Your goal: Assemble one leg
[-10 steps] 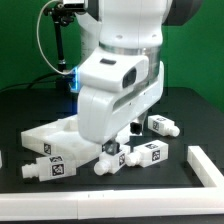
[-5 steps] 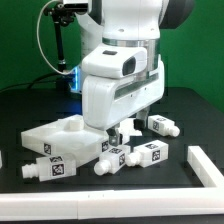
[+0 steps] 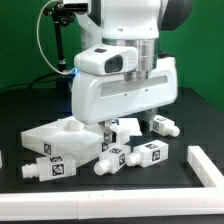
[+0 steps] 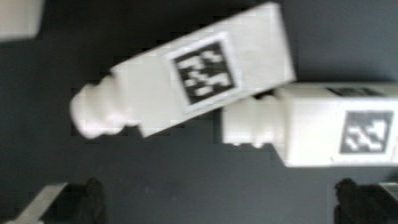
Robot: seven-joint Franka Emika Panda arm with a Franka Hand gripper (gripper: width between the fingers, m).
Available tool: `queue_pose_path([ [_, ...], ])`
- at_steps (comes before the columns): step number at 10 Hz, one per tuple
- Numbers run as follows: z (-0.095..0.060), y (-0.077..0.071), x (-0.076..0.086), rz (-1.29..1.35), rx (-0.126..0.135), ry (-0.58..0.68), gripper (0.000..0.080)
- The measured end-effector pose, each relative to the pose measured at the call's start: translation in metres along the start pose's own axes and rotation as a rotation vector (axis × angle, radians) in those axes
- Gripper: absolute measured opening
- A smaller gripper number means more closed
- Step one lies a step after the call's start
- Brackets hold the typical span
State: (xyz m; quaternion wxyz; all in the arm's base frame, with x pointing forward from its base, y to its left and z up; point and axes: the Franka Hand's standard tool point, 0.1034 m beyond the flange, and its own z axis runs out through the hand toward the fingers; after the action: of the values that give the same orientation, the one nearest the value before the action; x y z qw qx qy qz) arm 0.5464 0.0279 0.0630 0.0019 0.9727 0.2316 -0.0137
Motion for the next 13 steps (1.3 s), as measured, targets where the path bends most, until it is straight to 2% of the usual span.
queue_pose_path([
  [5,0.001,-0.005,0.004,0.353,0.042,0.021,0.0649],
  [6,0.002,-0.004,0.002,0.455,0.064,0.007,0.0649],
  [7,0.004,0.005,-0.007,0.593,0.094,-0.040,0.0649],
  [8,0.005,0.012,-0.007,0.767,0.111,-0.065,0.0649],
  [10,0.007,0.023,-0.003,0.892,0.145,-0.067,0.0649],
  [13,0.009,0.019,-0.004,0.918,0.144,-0.075,0.0649],
])
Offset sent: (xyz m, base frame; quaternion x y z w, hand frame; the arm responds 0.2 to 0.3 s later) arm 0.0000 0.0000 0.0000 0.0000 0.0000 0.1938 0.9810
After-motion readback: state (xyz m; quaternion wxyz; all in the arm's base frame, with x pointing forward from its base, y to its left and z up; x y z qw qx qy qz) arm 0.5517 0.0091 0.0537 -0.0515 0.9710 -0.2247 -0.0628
